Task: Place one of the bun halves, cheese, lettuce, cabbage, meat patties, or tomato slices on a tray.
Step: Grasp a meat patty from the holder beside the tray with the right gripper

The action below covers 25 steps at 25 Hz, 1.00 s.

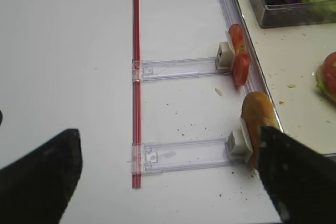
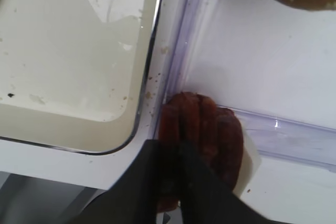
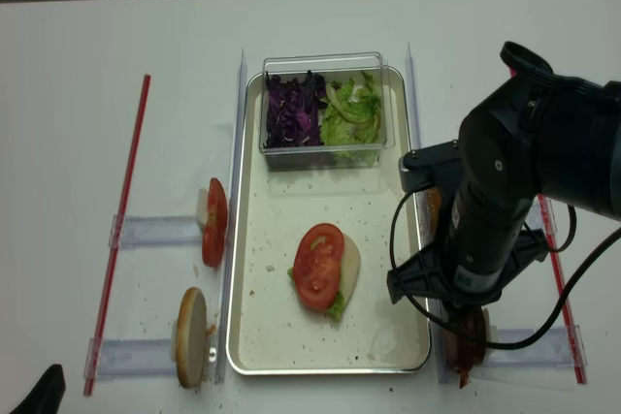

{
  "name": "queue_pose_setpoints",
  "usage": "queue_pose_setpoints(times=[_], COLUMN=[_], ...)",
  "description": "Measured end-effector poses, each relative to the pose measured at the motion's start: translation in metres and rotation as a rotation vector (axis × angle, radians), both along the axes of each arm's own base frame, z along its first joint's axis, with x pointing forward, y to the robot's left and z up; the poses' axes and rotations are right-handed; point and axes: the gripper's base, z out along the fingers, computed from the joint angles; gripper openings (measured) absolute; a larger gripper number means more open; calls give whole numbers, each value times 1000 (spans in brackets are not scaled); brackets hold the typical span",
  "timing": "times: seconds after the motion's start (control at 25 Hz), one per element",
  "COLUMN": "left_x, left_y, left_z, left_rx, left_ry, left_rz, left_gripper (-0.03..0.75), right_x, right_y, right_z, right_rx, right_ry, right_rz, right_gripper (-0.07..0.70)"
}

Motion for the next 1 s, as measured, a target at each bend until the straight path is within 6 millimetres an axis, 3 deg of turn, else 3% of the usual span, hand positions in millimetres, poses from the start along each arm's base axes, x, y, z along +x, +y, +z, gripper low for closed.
queue_pose_setpoints(times=[0.28, 1.0], left_x=[0, 0], left_y=[0, 0], left_z=[0, 0], left_rx=[0, 0], left_ry=[0, 0], left_rz=[0, 0], left_gripper=[618, 618], right_x=[1, 13], right_y=[1, 11], right_z=[2, 48], right_rx=[-1, 17], right_ry=[3, 13], right_rz=[2, 40], right_gripper=[123, 123])
